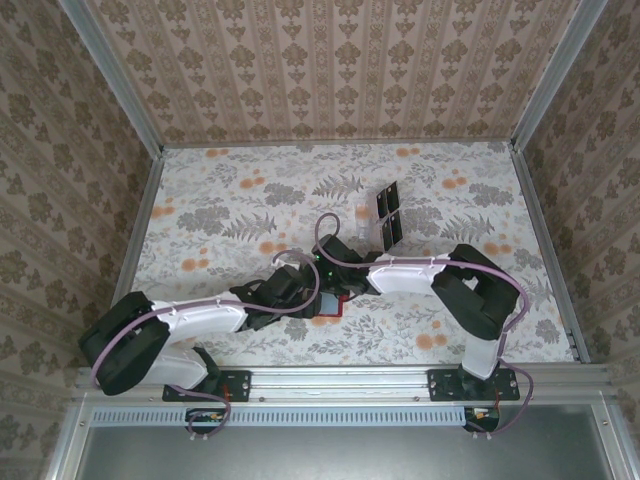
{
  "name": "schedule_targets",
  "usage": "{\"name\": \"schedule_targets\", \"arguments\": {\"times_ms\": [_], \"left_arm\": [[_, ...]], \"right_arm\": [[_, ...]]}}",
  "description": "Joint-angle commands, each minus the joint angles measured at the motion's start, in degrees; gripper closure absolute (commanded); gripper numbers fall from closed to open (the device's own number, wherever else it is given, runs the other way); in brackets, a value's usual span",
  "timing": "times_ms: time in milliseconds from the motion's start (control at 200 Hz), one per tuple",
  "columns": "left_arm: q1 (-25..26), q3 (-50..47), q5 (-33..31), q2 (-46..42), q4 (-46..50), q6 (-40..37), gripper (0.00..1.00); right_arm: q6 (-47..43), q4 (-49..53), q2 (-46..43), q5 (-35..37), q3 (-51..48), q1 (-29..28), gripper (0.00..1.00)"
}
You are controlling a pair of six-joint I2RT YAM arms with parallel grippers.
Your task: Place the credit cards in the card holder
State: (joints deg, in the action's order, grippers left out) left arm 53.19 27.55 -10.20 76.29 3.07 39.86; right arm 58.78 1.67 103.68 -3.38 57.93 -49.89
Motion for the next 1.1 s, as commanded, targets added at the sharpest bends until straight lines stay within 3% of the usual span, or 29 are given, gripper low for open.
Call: {"name": "schedule_targets", "arguments": {"times_ms": [0,255,1095], "left_arm": [[-0.8,-2.3,-1.8,3.1,4.3,3.0,0.0],[-0.8,-2.8,-2.0,3.3,3.6,3.3,0.0],[-0.9,-3.4,-1.9,3.3,2.9,3.2,0.0]], "right_arm": [[0.8,1.2,-5.3,2.0,-1.8,-0.3,0.46],[3.0,0.1,-8.7,4.8,-6.1,-0.9,0.46],[5.7,3.3,-1.7,6.3,-6.4,-1.8,0.45]]}}
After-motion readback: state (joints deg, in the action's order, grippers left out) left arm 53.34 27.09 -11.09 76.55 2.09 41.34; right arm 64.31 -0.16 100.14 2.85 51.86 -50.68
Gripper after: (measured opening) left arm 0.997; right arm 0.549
